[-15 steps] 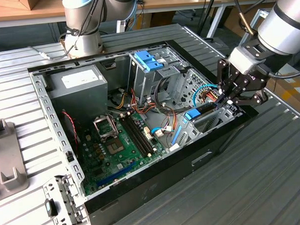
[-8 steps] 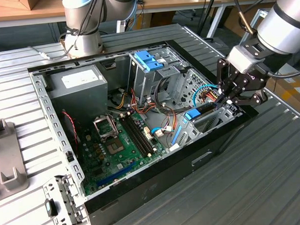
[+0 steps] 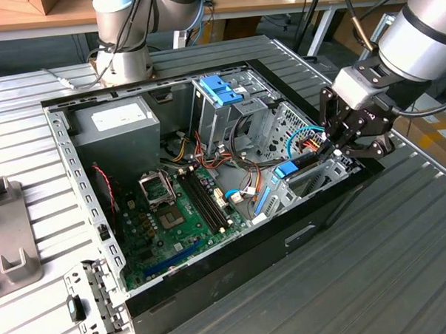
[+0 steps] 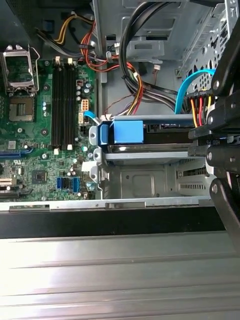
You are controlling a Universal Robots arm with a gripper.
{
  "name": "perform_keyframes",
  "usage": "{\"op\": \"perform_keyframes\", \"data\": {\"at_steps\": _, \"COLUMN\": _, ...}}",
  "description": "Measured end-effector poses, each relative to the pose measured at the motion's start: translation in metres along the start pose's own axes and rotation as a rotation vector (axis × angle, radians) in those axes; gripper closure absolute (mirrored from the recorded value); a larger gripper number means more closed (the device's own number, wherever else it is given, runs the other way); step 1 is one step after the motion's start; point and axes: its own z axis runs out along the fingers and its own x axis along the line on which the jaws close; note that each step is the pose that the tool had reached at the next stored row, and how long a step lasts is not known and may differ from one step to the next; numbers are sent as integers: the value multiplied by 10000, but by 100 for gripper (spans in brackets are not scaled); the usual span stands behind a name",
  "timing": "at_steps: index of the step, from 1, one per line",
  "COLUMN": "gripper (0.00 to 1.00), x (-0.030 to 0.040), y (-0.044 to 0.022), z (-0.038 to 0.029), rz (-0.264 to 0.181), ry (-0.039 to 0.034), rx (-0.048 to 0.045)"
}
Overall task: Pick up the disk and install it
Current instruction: 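Insert the first disk wire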
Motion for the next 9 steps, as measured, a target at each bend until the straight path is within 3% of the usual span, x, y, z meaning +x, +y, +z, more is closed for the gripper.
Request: {"op": "perform_keyframes", "data": {"at_steps": 9, "gripper": 82, "x": -69, "y": 25, "z": 32, "rz": 502, "ry": 5, "rx": 54}}
